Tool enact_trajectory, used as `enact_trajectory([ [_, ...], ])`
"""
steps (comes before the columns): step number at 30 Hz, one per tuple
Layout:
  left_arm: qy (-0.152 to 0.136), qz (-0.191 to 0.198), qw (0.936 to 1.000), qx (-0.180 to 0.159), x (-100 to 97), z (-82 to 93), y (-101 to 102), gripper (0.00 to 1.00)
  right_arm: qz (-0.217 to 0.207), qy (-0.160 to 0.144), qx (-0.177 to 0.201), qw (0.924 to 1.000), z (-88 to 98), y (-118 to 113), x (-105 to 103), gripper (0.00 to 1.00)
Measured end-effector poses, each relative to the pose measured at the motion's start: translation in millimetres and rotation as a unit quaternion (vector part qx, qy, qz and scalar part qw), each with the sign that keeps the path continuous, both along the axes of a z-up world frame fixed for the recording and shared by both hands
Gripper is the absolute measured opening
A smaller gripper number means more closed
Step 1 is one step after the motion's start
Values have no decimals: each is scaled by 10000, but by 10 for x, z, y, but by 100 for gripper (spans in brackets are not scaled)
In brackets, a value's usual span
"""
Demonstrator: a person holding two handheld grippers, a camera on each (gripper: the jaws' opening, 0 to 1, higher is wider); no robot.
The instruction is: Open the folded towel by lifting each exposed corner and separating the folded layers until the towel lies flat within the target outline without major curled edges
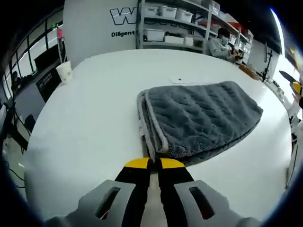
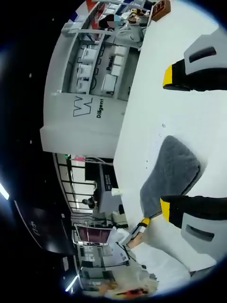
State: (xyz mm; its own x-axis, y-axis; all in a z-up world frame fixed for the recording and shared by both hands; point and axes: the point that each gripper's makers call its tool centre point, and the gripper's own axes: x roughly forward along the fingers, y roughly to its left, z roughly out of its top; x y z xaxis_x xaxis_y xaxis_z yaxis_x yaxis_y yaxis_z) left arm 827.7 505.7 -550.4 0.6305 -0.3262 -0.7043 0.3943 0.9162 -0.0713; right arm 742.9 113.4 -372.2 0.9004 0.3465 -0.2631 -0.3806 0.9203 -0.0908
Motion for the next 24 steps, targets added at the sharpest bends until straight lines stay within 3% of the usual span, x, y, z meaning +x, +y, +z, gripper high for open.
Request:
enact_trajectory([
  [4, -497, 9, 9987, -106, 11, 392, -24, 28, -5, -3, 2, 10000, 2, 6, 2, 92],
  [9, -900, -249, 9949, -377, -217, 784, -256, 42, 1, 10, -21, 10000, -11, 30, -2, 92],
  [13, -993, -403, 9939, -274, -240, 935, -280, 57, 38, 29, -64, 10000, -24, 78, -5, 92],
  [16, -916, -828, 9919, -298, -336, 1025, -400, 67, 79, 48, -118, 9999, -40, 131, -9, 92],
  [20, -1072, -1062, 9879, -360, -440, 1164, -482, 71, 117, 82, -170, 9998, -63, 181, -1, 92],
  [24, -970, -1104, 9888, -264, -464, 1109, -461, 81, 157, 138, -251, 9995, -107, 255, 17, 92],
])
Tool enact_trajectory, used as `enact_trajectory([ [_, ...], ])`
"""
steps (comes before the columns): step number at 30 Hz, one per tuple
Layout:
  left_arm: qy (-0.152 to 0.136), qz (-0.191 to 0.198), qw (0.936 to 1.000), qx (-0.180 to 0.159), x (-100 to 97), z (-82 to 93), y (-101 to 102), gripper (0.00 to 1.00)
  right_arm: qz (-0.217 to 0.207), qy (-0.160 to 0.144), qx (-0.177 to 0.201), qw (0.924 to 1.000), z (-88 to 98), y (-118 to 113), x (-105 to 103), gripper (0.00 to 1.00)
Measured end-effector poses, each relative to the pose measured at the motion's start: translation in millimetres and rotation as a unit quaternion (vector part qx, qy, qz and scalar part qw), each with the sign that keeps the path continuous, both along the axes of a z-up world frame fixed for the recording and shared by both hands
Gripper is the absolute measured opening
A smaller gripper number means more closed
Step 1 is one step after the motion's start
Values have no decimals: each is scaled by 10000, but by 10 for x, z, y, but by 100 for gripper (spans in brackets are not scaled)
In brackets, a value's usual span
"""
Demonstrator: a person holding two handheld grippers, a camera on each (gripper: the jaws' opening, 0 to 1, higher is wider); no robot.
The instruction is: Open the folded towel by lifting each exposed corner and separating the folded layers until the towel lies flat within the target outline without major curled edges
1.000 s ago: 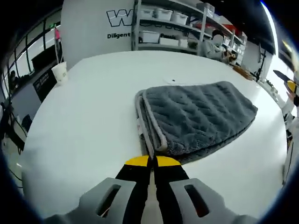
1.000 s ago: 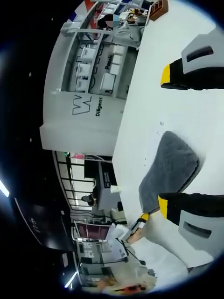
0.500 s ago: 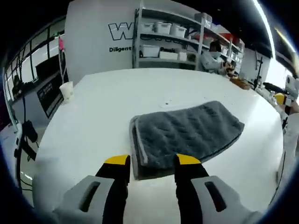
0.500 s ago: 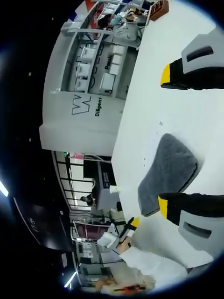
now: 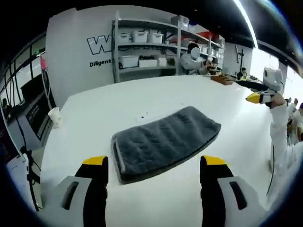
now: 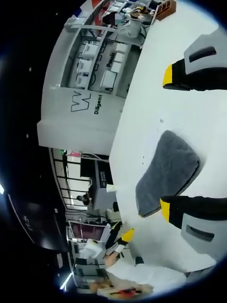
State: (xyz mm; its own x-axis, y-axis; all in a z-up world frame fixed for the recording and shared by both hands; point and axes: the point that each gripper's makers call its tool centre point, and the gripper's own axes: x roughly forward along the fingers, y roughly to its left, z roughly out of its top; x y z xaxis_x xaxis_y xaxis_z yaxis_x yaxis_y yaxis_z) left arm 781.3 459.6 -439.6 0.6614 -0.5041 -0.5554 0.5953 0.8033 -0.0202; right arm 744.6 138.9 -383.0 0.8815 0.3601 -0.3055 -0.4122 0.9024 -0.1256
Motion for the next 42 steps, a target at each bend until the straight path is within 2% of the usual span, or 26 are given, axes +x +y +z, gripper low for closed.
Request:
enact_trajectory([
  [5, 106, 53, 9996, 249, -57, -33, 109, 92, 103, 107, -65, 9999, -82, 155, 48, 92],
  [12, 197, -95, 9984, 528, -229, -86, 174, 100, 485, 273, -153, 9983, -276, 602, 123, 91],
  [13, 198, -143, 9983, 534, -250, -87, 176, 100, 587, 306, -194, 9976, -325, 714, 130, 91],
  [14, 211, -220, 9983, 488, -249, -70, 185, 100, 797, 382, -328, 9956, -422, 924, 132, 91],
  [17, 232, -300, 9978, 548, -263, -69, 218, 100, 1099, 279, -466, 9925, -515, 1334, 159, 90],
  [18, 254, -312, 9973, 622, -277, -74, 263, 100, 1347, 143, -611, 9889, -573, 1622, 182, 89],
  [21, 270, -339, 9970, 641, -341, -72, 328, 100, 1698, 242, -789, 9820, -761, 2096, 209, 83],
  [23, 249, -373, 9969, 645, -376, -60, 369, 100, 1926, 303, -977, 9759, -888, 2381, 228, 79],
  [26, 233, -330, 9969, 681, -421, -51, 445, 100, 2089, 159, -1385, 9679, -993, 2684, 304, 79],
  [28, 225, -288, 9967, 728, -435, -43, 501, 99, 2140, 68, -1490, 9654, -1050, 2905, 386, 77],
  [33, 163, -176, 9974, 683, -497, -35, 538, 99, 2160, -111, -1464, 9653, -1081, 3201, 602, 69],
  [42, 254, -92, 9972, 699, -482, -92, 602, 98, 2232, -457, -1839, 9562, -1247, 3508, 875, 46],
])
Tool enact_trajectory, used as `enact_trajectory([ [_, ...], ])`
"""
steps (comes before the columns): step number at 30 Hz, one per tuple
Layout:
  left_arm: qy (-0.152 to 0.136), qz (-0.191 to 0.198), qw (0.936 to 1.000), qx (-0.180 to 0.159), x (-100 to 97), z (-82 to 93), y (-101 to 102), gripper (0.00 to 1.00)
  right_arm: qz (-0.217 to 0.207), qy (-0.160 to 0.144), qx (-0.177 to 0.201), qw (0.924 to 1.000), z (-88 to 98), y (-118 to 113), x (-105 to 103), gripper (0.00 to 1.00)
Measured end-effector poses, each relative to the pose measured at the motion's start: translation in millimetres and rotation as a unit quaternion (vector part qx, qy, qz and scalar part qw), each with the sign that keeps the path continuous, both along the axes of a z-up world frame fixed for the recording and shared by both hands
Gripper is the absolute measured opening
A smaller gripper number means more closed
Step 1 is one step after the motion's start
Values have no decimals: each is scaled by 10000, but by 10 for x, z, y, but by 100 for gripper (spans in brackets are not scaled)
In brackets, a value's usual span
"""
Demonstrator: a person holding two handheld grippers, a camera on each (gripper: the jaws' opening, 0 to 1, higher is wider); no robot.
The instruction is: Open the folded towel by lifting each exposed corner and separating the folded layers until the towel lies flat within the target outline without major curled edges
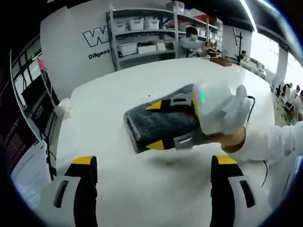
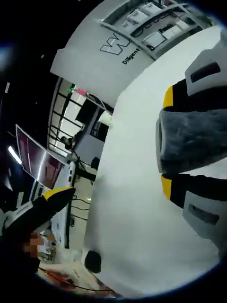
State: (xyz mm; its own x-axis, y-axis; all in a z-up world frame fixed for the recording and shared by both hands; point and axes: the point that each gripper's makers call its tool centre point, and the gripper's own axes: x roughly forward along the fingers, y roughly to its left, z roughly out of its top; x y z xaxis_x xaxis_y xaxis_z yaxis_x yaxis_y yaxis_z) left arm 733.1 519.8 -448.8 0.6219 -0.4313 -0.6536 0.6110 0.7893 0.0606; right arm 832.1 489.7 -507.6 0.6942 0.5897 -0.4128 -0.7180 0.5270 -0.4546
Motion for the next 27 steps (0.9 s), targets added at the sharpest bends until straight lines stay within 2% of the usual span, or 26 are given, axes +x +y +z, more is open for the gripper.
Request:
enact_trajectory([
  [6, 14, 17, 10000, -5, 3, -15, 7, 98, 33, 133, -188, 9997, -267, 46, 78, 29],
  [12, 10, 101, 9999, 21, 30, -10, 29, 98, 85, 87, -88, 9999, -287, 43, 76, 8],
  [20, -39, 120, 9999, 92, 55, 28, 0, 97, 178, -52, -114, 9998, -310, 84, 98, 0],
  [27, -136, 166, 9996, 200, 82, 84, -45, 96, 171, -94, 534, 9984, -19, -53, 98, 0],
])
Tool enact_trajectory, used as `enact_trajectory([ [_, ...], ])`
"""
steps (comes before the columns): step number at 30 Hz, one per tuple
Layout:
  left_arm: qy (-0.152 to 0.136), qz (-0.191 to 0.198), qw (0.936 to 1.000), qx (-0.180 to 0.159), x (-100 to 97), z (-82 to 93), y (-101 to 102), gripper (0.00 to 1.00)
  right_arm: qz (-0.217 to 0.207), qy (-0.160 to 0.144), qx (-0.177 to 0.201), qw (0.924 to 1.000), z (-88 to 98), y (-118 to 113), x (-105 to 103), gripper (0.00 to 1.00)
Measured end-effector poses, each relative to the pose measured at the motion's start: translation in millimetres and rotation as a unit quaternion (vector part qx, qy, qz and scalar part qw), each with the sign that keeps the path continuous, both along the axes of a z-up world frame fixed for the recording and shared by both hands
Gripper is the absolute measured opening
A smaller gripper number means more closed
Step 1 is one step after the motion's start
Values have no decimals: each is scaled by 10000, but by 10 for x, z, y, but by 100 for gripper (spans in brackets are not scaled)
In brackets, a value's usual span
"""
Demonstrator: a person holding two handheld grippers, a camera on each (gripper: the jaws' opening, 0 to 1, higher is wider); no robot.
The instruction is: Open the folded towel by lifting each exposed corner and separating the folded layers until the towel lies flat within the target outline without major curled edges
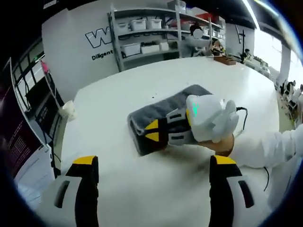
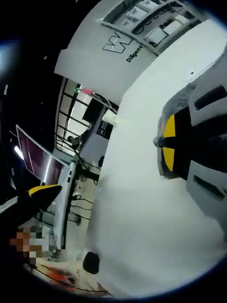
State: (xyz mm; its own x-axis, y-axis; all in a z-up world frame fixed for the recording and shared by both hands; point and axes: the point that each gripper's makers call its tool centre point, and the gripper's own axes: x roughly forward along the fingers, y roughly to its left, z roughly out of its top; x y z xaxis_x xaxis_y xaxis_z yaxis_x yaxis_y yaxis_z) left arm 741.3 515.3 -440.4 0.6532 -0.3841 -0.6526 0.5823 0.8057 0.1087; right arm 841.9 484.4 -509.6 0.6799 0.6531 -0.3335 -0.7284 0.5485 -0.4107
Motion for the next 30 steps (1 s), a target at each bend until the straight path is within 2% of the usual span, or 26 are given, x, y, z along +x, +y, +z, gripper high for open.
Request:
enact_trajectory([
  [8, -62, -35, 9999, 103, 17, 34, -80, 94, -149, -172, 438, 9988, 370, -279, 38, 0],
  [17, -108, -51, 9997, 200, 30, 57, -120, 92, -483, -376, 916, 9939, 757, -681, 142, 0],
  [30, -108, -8, 9994, 328, 44, 53, -148, 92, -838, -649, 1311, 9857, 1112, -1171, 165, 0],
])
